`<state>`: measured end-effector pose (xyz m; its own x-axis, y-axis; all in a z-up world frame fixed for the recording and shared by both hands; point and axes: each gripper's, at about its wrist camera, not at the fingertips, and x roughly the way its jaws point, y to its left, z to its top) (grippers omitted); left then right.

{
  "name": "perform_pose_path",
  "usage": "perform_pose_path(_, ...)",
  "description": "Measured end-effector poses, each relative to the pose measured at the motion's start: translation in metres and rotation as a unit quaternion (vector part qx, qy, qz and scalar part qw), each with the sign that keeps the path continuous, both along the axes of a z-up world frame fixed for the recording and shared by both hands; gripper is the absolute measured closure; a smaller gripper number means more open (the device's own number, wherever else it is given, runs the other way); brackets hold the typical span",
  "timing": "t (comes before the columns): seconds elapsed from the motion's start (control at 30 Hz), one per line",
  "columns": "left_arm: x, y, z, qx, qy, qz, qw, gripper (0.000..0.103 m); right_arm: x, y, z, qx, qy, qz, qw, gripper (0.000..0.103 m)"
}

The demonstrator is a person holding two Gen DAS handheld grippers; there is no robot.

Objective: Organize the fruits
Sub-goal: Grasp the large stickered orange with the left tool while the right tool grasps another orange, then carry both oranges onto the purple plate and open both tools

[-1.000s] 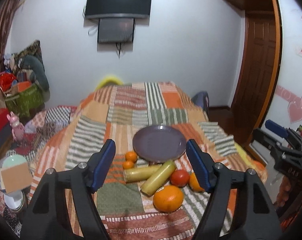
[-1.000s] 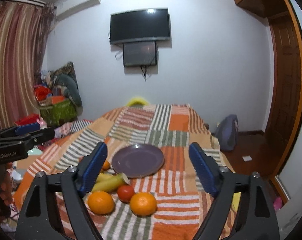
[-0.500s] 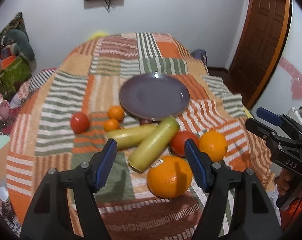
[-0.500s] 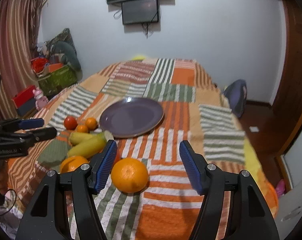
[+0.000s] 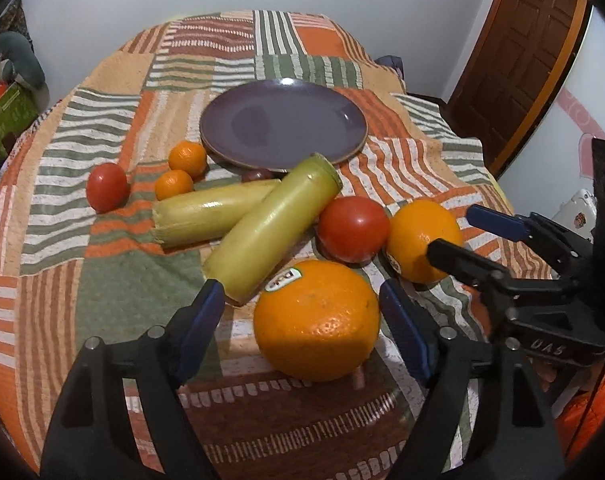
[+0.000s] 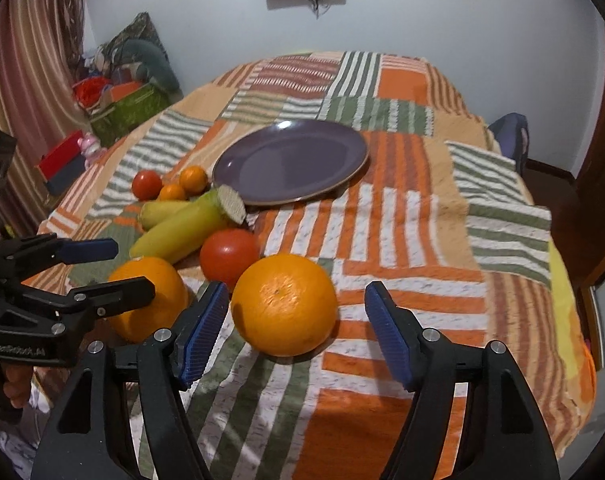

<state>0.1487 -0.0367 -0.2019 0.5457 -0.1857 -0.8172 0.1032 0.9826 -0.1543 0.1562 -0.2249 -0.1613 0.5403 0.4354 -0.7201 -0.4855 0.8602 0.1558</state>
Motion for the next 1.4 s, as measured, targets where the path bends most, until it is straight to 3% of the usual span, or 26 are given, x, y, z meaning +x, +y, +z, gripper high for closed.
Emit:
perform_pose_path(0.27,0.006,-0.009,-0.017,0.007,0.019,-0.009,0.9998,0.021,0.010,0.009,-0.021,-0.011,0.032,0.007,0.999,0.030)
perform_pose_path(0.37,0.005,-0.011,-0.017,0.010,0.014,-0.018,0.9997,0.031,0.011,0.009,-0.024,-0.014,0.033,0.005,0.999,0.030)
perform_pose_path(0.47,0.006,-0.010,-0.017,0.002,0.016,-0.019,0.9997,0.032,0.011,0.010,-0.024,-0.016,0.030,0.006,0.999,0.030)
perform_pose_path(0.57,0.006,-0.010,-0.015,0.002,0.017,-0.021,0.9996,0.033,0.009,0.012,-0.021,-0.014,0.028,0.013,0.999,0.039)
perform_pose_path(0.7,0.005,-0.009,-0.009,0.006,0.012,-0.020,0.9997,0.033,0.010,0.012,-0.019,-0.015,0.027,0.008,0.999,0.039)
perform_pose_path(1.4,0.030,0.031,0.077,0.008,-0.100,0.020,0.9948,0.033,0.034,0.005,0.049,0.010,-0.080,-0.033,0.996,0.039)
